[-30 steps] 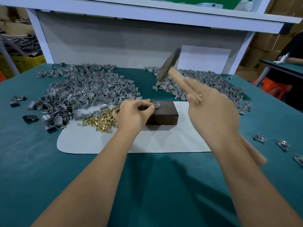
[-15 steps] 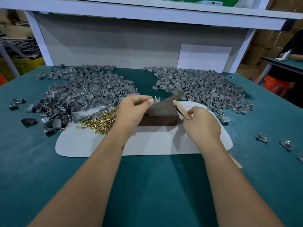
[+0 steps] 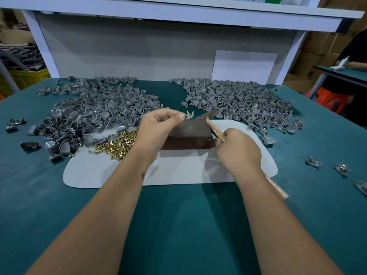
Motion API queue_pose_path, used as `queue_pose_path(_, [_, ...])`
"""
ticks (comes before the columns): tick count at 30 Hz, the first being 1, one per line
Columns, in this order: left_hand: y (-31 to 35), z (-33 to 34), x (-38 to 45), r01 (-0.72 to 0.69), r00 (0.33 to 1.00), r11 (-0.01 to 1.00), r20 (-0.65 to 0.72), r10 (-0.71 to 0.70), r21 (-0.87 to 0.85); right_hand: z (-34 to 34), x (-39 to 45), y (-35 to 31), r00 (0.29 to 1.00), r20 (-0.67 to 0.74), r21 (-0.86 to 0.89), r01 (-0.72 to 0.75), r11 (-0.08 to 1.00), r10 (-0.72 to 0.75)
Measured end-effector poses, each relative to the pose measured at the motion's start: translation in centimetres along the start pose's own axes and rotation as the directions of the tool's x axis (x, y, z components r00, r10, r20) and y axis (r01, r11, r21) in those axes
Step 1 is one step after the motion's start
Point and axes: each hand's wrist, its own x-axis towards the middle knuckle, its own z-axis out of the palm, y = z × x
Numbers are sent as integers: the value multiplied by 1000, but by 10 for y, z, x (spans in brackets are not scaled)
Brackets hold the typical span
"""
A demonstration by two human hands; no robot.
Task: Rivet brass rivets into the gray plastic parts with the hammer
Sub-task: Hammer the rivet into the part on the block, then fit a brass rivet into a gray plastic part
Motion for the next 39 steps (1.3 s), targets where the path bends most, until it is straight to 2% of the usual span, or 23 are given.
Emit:
queue_pose_path(4, [-4,-1,1,31,998,997,-58,-26,73,0,0,1,999,25,3,-44,999,44])
queue_pose_path(8, [-15,-5,2,19,996,946,-88,10,323,-3,-1,-1,999,20,-2,-50,999,50])
queue_pose_path(11, [-17,-8,2,-64,996,909,-35,87,413,-6,-2,-3,999,-47,-150,16,989,-23])
queue_pose_path(12, [-17,-9,3,-93,993,897,-24,115,433,-6,-1,-5,992,-102,-123,55,991,-68])
queue_pose_path(13, [-16,-9,3,-115,991,886,-15,136,450,-8,1,-9,981,-155,-23,111,994,-113])
queue_pose_path(15, [-16,-9,3,-135,987,867,-13,161,480,-11,6,-21,958,-211,273,246,930,-192])
queue_pose_path(17, [-15,-8,4,-138,986,848,-14,169,511,-10,11,-36,948,-176,451,316,834,-265])
queue_pose_path(19, [-16,-9,5,-146,984,828,-5,177,541,-8,15,-49,935,-112,495,347,797,-337])
queue_pose_path(22, [-16,-9,5,-144,983,805,-14,185,576,-4,22,-58,921,-14,464,351,813,-389])
queue_pose_path(25, [-16,-7,4,-112,984,823,-51,169,557,1,26,-62,927,8,400,340,851,-374])
queue_pose_path(31, [-18,-8,7,-164,979,842,-18,202,514,3,26,-65,932,-16,364,344,866,-363])
queue_pose_path(39, [-20,-5,7,-106,982,825,-73,175,554,19,23,-60,941,-146,441,338,831,-305])
